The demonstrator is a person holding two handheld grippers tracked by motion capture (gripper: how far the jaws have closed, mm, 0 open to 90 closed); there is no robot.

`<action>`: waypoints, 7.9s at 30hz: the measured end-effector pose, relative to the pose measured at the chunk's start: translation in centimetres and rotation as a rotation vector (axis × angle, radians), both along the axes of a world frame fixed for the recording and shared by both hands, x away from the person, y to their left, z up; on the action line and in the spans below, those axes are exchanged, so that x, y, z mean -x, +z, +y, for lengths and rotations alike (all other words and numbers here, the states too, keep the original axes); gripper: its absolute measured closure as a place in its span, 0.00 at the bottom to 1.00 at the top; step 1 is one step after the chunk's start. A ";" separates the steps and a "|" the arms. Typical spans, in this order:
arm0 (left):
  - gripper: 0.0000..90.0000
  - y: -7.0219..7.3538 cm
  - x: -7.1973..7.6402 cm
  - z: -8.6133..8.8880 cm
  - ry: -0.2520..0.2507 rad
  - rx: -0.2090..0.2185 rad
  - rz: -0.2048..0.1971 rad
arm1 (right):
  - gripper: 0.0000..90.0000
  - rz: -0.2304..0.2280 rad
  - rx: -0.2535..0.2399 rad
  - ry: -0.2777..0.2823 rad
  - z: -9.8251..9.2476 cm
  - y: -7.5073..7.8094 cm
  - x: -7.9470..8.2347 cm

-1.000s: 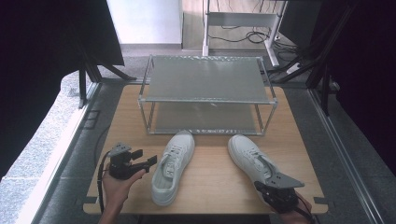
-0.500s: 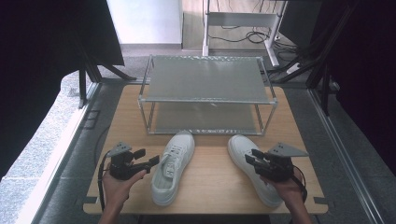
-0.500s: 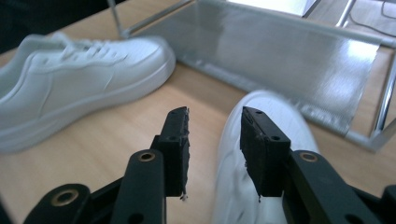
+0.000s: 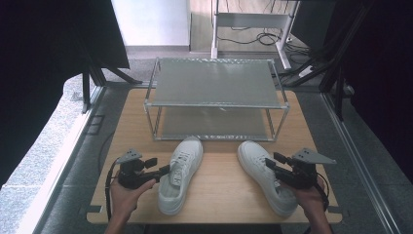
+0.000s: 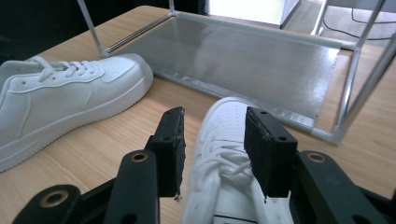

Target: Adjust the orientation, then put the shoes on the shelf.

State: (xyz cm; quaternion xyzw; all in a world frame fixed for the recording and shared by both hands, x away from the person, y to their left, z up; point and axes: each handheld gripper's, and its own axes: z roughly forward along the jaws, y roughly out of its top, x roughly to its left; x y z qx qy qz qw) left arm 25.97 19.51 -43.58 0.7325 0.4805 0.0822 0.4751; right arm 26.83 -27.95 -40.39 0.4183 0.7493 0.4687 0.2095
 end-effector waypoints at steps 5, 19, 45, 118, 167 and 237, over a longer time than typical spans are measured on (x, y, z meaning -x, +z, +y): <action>0.39 -0.1 -0.2 -0.7 -0.020 -0.057 0.006 | 0.64 0.003 0.005 -0.001 -0.1 -0.1 -0.2; 0.50 -1.7 -0.6 -3.1 0.017 -0.273 0.047 | 0.62 0.025 0.042 -0.005 0.1 -1.0 -0.4; 0.76 -2.4 -2.1 -5.4 0.022 -0.452 0.086 | 0.55 0.081 0.068 -0.074 -2.5 -1.8 -0.6; 0.94 -1.6 -2.0 -1.6 0.067 -0.149 0.007 | 0.95 0.234 0.144 -0.049 -3.2 -4.4 -3.5; 0.94 3.5 -1.8 1.1 0.038 0.279 -0.159 | 0.95 0.171 -0.314 -0.007 -4.2 -2.1 -3.5; 0.93 15.0 -13.2 -1.9 0.113 0.279 -0.223 | 0.95 0.075 -0.338 -0.103 0.4 11.6 -14.0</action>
